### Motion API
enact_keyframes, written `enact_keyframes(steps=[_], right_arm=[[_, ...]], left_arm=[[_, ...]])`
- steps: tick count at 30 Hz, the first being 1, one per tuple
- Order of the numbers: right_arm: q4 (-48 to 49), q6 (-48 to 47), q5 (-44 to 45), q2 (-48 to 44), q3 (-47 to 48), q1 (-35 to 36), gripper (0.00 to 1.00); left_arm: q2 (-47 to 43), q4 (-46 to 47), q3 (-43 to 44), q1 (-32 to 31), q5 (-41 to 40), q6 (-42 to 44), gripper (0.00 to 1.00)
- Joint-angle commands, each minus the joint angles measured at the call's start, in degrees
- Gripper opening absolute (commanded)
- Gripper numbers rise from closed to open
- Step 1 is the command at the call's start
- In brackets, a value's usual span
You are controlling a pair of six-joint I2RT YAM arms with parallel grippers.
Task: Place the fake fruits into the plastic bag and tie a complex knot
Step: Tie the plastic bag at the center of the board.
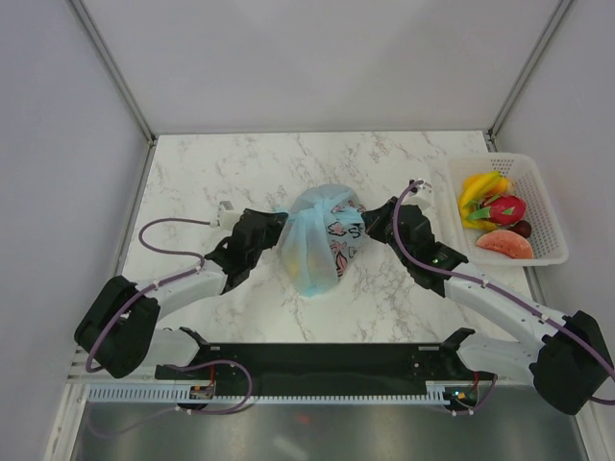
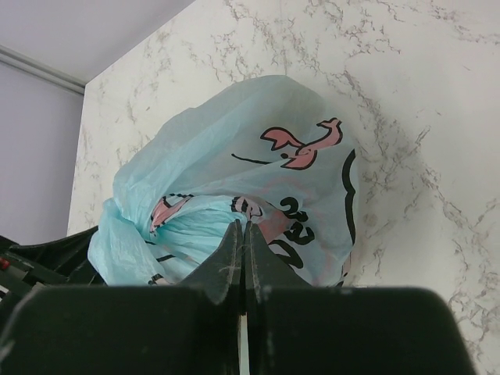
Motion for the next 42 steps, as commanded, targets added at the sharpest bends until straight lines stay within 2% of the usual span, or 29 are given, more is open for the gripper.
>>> enact_keyframes(steps=[1, 2, 4, 8, 11, 12, 14, 17, 21, 23, 25, 27, 31, 33, 36, 42], right_arm=[[1.47, -1.57, 0.76, -1.19, 1.56, 0.08, 0.00], [1.39, -2.01, 0.93, -1.10, 1.56, 0.08, 0.00], [1.91, -5.67, 0.58, -0.32, 1.91, 0.08, 0.00], [-0.89, -11.85, 3.73, 2.76, 5.07, 0.08, 0.00], [-1.34, -15.80, 4.19, 2.68, 5.87, 0.08, 0.00], [-1.34, -16.68, 4.80, 2.33, 6.22, 0.08, 0.00], [-1.43, -20.71, 4.98, 2.67, 7.97, 0.08, 0.00], [-1.60, -24.93, 5.77, 4.08, 10.60, 0.08, 0.00], [-3.52, -27.41, 9.27, 4.96, 12.73, 0.08, 0.00], [-3.71, -27.59, 13.84, 4.52, 11.94, 0.08, 0.00], [-4.24, -26.10, 17.26, 4.43, 11.06, -0.45, 0.00], [-5.46, -22.87, 16.76, 5.92, 9.39, -3.50, 0.00], [-6.00, -13.11, 8.86, 8.82, 4.05, -14.14, 0.00], [-5.65, -12.48, 7.61, 10.41, 2.89, -16.96, 0.00], [-5.03, -10.72, 7.70, 10.15, 1.04, -18.03, 0.00], [-4.33, -11.33, 8.49, 6.99, 1.12, -18.12, 0.00]], left_arm=[[2.29, 9.47, 1.16, -0.88, -5.25, -3.47, 0.16], [3.69, 12.29, 0.81, -0.97, -5.16, -1.29, 0.02], [5.02, 16.08, 1.24, -0.97, -4.29, 2.31, 0.02], [4.94, 15.13, 2.65, -0.97, -6.12, 12.33, 0.02], [4.15, 15.57, 3.70, -0.97, -8.24, 24.97, 0.02], [3.80, 14.96, 5.36, -0.97, -9.11, 33.01, 0.02], [3.97, 12.86, 7.03, -0.97, -10.08, 43.40, 0.02], [4.41, 12.41, 9.41, -0.97, -10.00, 53.62, 0.02], [4.32, 12.85, 10.29, -0.88, -12.01, 60.77, 0.02], [4.06, 13.02, 10.29, -0.88, -14.55, 64.01, 0.02], [3.79, 12.33, 9.59, -0.27, -15.88, 63.77, 0.02], [3.88, 11.44, 7.85, 2.44, -13.53, 58.87, 0.02], [5.46, 15.46, 1.78, 8.43, -8.77, 48.05, 0.02], [5.55, 16.36, -1.55, 11.84, -8.33, 43.83, 0.02], [4.94, 15.75, -2.63, 14.85, -7.71, 43.82, 0.02], [1.86, 18.73, -3.68, 15.03, -6.40, 48.20, 0.02]])
